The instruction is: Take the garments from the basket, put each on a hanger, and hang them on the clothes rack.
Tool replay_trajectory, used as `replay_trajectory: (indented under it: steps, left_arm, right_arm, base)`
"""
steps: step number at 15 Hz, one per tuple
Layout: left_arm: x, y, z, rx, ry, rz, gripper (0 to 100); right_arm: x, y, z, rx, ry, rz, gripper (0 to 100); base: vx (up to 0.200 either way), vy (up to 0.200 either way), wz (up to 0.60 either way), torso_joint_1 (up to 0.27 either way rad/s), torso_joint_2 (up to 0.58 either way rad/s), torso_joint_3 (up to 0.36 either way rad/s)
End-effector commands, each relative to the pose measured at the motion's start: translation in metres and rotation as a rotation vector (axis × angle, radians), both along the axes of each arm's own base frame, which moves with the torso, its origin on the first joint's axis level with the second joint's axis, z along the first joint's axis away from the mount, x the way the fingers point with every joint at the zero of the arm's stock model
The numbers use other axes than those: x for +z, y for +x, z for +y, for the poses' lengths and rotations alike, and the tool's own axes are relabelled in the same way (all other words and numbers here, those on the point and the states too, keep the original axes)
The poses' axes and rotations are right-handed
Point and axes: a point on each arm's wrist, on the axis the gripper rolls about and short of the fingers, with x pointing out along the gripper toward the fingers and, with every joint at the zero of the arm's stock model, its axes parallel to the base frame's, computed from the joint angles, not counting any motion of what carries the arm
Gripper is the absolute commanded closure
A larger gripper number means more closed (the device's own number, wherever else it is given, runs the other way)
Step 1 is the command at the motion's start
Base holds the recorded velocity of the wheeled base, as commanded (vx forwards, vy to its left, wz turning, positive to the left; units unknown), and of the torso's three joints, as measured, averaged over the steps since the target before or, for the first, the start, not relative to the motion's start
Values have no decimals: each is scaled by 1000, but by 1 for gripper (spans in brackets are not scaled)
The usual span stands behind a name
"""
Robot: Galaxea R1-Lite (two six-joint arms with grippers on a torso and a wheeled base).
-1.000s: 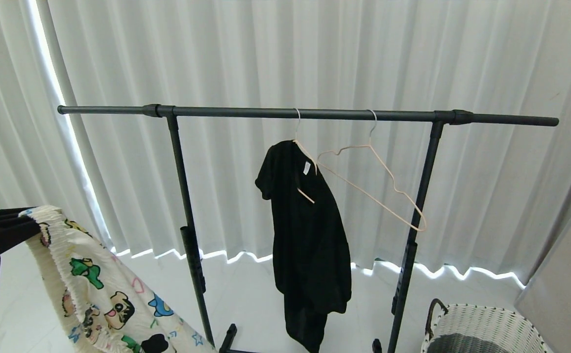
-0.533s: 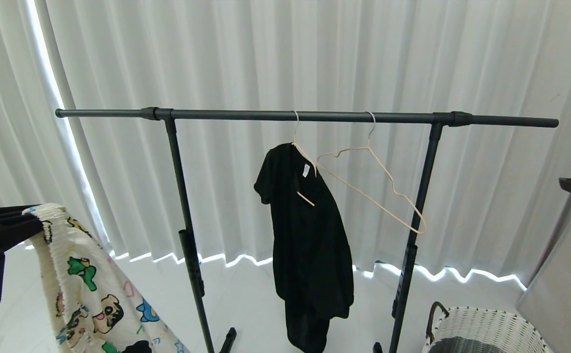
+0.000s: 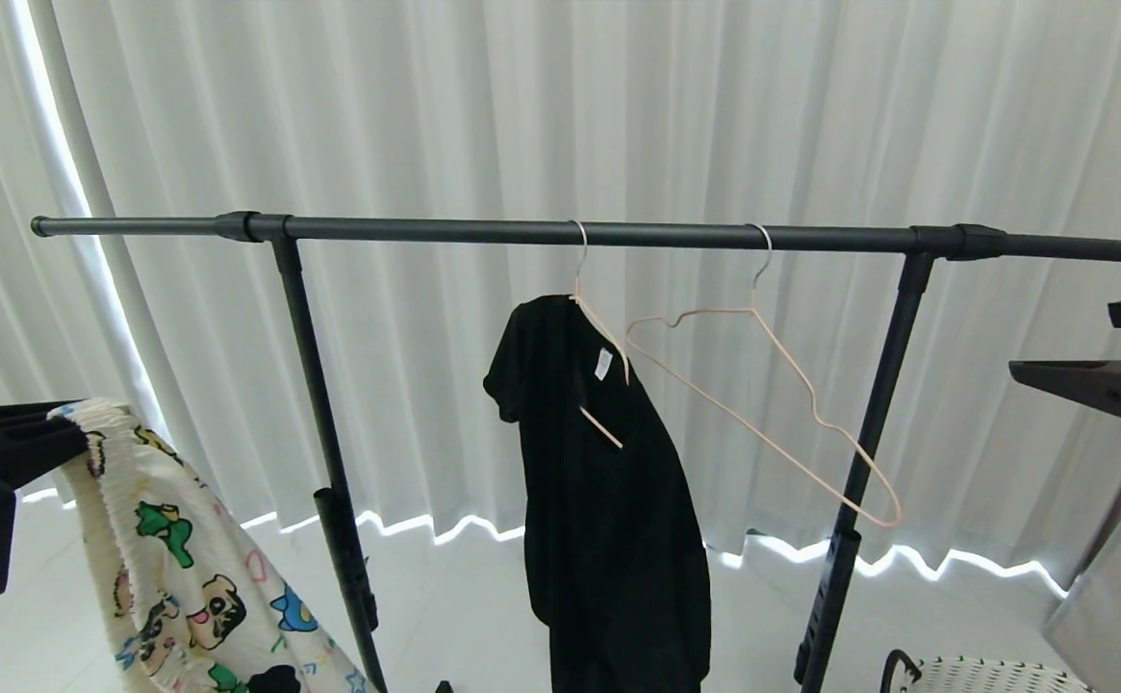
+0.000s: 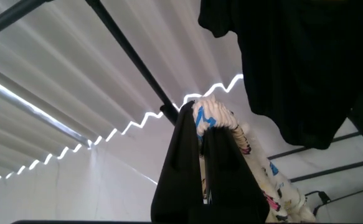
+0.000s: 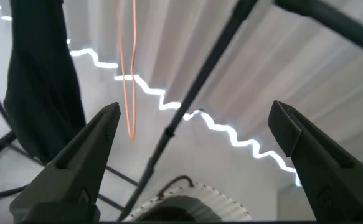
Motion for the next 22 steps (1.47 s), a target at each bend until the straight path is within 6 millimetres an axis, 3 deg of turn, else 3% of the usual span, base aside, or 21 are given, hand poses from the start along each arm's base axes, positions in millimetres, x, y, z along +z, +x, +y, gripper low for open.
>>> replay_trajectory:
  steps: [1,6,9,12,18,22]
  left_arm:
    - [-1,2,-1,1,2,7,100]
    - [5,6,-2,1,-26,-54,100]
    - [11,10,-4,0,-38,-94,100]
    - [13,13,-5,6,-42,-106,100]
    - [10,16,-4,18,-35,-95,100]
    - [11,19,-5,17,-33,-93,100]
  right_arm:
    - [-7,12,5,16,18,44,0]
    - [-15,21,38,82,199,157,0]
    - [-28,34,52,105,181,223,0]
    - [-50,59,63,82,140,310,0]
    - [-79,106,77,37,105,395,0]
    - [-95,124,71,-12,96,439,0]
  base:
    - [200,0,0,-2,2,2]
    - [40,0,0,1,0,0]
    - [0,0,0,0,0,0]
    - [0,0,0,0,0,0]
    - [0,0,0,0,0,0]
    - [0,0,0,0,0,0]
